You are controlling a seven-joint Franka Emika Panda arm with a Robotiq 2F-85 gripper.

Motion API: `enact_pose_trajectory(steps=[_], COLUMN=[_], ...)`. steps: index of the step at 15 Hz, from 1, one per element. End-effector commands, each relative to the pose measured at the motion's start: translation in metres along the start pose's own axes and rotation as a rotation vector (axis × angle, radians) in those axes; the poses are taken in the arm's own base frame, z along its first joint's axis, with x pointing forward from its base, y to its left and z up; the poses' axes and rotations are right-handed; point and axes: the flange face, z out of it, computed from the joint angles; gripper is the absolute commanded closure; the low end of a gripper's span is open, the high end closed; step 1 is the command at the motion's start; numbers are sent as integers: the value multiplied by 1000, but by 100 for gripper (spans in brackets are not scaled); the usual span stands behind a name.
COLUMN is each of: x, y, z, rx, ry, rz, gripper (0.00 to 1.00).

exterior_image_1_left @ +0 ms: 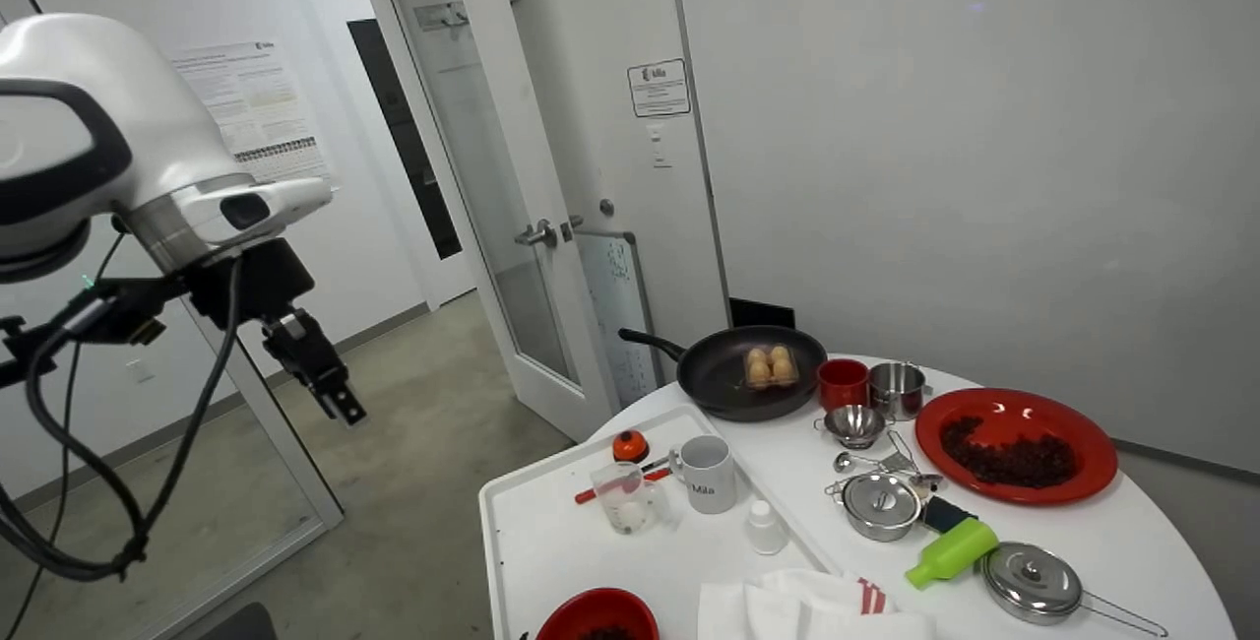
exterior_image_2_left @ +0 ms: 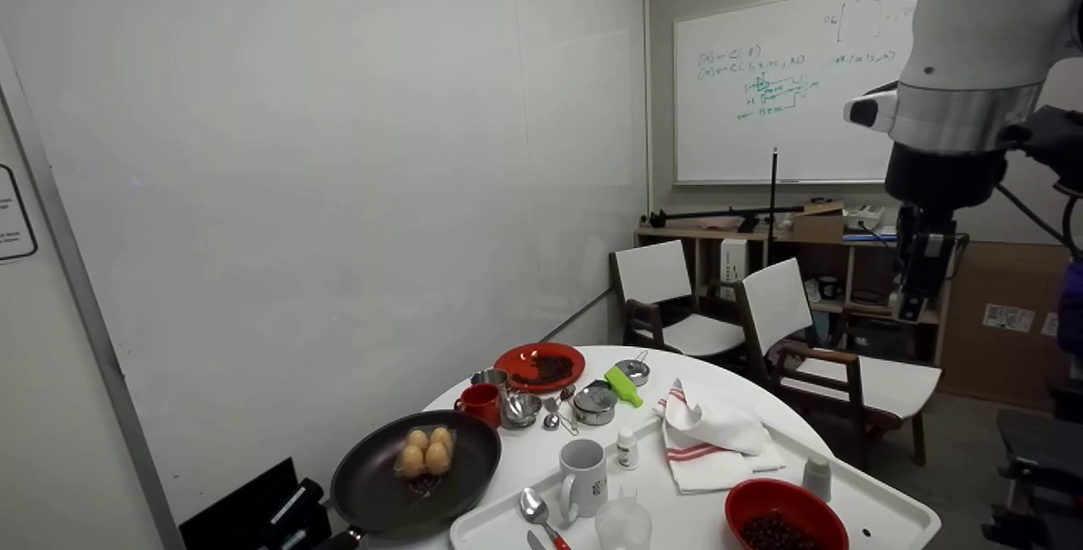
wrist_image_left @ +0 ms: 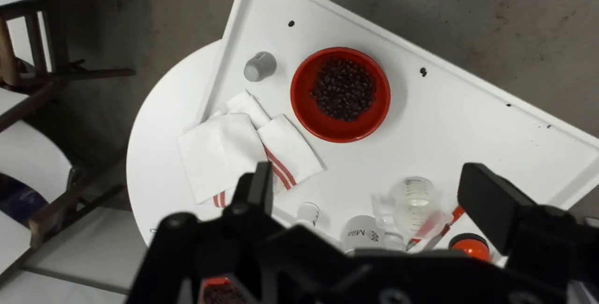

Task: Put the mug on the left side of the sharpie

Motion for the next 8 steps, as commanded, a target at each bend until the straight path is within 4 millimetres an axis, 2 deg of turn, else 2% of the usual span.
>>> enact_pose_trajectory(steps=[1, 4, 8], x=[3, -1, -19], y=[26, 64, 137], z=[14, 8, -3], rx=[-26, 4, 24], ry=[-9, -10, 4], rz=[90, 211, 421], gripper=[0, 0, 0])
